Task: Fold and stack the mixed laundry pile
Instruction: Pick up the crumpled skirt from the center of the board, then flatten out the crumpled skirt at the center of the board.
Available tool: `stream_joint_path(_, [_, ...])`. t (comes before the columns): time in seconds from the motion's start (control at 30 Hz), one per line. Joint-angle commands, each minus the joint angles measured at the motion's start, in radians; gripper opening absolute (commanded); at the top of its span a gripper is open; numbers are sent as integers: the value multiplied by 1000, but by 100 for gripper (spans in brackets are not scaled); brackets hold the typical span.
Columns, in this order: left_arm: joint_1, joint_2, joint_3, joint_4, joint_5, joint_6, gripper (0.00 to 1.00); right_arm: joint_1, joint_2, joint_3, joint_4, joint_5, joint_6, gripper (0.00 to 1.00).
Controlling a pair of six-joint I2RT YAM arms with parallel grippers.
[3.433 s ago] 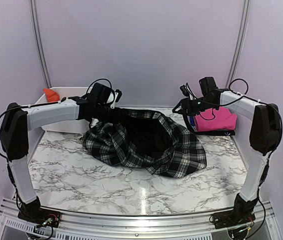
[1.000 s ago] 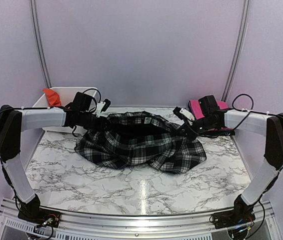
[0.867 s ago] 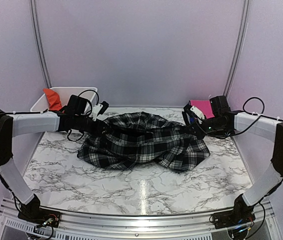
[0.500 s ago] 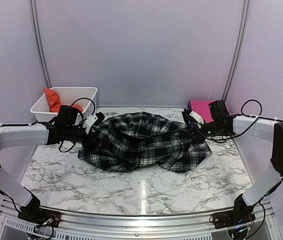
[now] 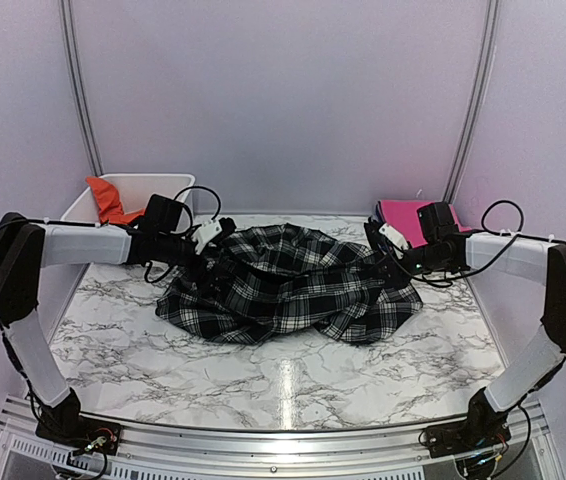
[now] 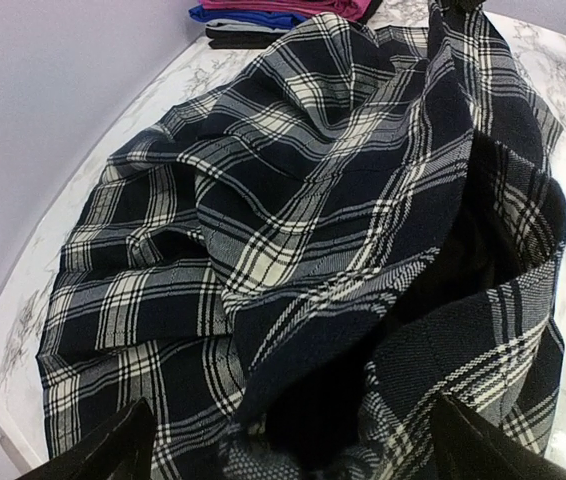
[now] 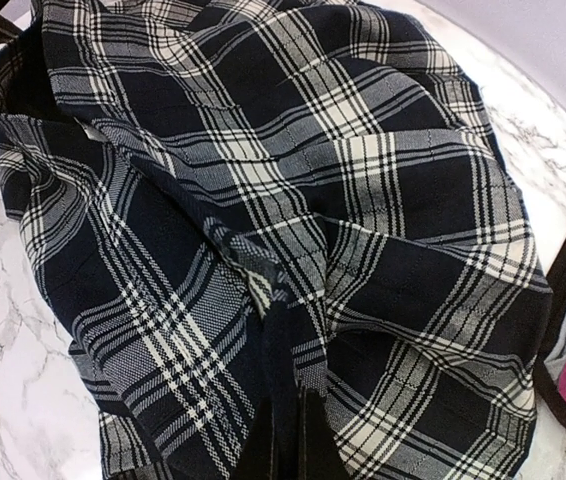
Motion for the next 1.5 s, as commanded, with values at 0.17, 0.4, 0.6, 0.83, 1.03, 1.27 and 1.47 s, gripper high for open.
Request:
stream_joint_path(0.17, [-10, 123, 149, -126, 127, 71, 65, -5, -9, -3, 4, 47, -10, 0])
stream_joint_path(0.4, [-9, 45, 164, -148, 96, -29, 0, -56, -53, -7, 21, 34, 19, 0])
stream_joint_path(0.6, [38, -54, 295, -165, -34, -269, 0, -82, -95, 171, -52, 124, 66, 0])
stream_joint_path(0.83, [73, -21, 665, -256, -179, -644, 0, -83, -61, 610, -194, 243, 113, 0])
stream_joint_path(1.03, [72, -76, 728, -302, -43, -646, 0, -62, -139, 692, -244, 206, 129, 0])
stream_joint_path(1.27, [-2, -332, 565, -346, -32, -632, 0, 92, -363, 641, -370, 311, 99, 0])
stream_joint_path(1.47, [-67, -501, 484, -386, -1, -713, 0, 207, -477, 722, -531, 253, 235, 0])
